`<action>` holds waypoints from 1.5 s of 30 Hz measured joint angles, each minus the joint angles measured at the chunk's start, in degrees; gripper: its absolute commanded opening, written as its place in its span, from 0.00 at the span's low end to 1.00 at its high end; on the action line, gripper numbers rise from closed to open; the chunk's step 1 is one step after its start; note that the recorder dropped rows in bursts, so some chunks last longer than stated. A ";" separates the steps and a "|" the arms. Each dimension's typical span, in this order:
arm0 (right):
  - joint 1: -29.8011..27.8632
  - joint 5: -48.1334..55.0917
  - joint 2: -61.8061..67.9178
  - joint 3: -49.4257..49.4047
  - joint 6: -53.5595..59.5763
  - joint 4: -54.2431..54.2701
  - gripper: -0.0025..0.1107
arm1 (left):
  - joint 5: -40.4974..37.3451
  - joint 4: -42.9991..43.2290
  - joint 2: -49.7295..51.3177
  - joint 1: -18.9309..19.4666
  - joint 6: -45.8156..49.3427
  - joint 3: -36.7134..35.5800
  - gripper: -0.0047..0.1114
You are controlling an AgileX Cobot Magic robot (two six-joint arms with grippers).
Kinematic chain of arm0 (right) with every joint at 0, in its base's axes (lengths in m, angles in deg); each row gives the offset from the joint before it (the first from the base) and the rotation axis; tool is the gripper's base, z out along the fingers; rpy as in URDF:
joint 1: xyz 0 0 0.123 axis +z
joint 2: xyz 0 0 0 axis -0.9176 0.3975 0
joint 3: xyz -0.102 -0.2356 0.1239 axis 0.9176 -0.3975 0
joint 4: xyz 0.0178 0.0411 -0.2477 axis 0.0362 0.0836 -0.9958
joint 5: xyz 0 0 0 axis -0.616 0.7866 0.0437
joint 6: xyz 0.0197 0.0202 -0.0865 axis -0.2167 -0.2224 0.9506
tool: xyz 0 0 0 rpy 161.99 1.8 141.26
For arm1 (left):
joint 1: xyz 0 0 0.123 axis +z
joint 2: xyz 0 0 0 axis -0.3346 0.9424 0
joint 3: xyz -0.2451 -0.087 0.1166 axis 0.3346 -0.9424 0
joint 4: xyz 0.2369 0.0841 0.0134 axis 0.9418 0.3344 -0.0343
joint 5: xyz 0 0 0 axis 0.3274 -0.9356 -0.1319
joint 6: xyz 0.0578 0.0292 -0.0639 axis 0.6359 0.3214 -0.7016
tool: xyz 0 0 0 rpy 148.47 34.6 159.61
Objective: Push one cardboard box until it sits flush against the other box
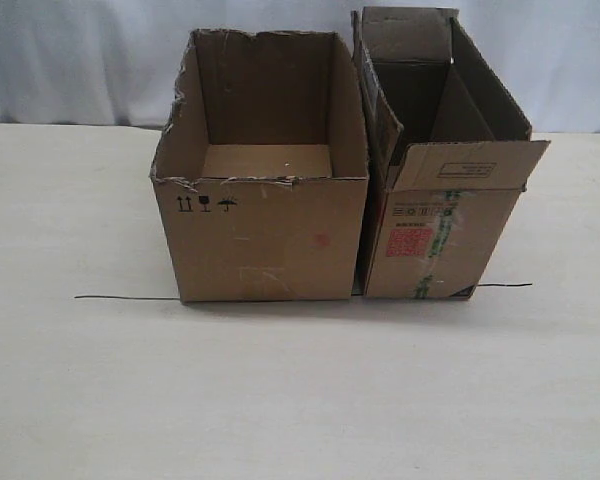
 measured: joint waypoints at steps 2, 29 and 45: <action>0.00 0.00 0.00 0.00 0.00 0.00 0.07 | -0.05 2.74 0.00 0.00 -3.01 0.00 0.04; 0.00 0.00 0.00 0.00 0.00 0.00 0.07 | -0.15 5.69 0.00 0.00 -6.05 0.00 0.04; 0.00 0.00 0.00 0.00 0.00 0.00 0.07 | -0.15 5.69 0.00 0.00 -6.05 0.00 0.04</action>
